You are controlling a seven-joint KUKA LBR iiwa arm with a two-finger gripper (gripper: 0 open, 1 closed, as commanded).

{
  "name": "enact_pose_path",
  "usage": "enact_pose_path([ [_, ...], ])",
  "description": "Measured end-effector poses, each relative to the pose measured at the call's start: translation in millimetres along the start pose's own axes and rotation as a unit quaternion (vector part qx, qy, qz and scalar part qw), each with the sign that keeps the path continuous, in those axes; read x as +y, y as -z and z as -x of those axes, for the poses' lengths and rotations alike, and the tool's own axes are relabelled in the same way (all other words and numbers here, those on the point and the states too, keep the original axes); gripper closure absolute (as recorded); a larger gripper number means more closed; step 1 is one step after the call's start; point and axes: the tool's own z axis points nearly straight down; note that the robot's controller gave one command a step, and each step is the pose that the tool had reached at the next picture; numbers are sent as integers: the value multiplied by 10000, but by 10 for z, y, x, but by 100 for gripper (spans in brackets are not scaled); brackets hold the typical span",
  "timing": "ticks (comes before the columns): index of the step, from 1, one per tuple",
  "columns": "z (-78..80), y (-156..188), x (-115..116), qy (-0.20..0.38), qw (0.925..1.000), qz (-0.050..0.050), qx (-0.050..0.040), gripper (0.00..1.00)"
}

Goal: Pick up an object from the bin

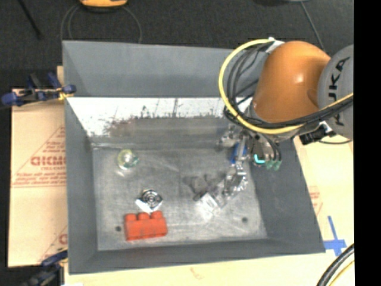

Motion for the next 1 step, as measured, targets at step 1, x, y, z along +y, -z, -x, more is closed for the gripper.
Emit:
enact_pose_path([
  [1, 358, -1602, -7, -1092, 9940, 29, -83, 0],
])
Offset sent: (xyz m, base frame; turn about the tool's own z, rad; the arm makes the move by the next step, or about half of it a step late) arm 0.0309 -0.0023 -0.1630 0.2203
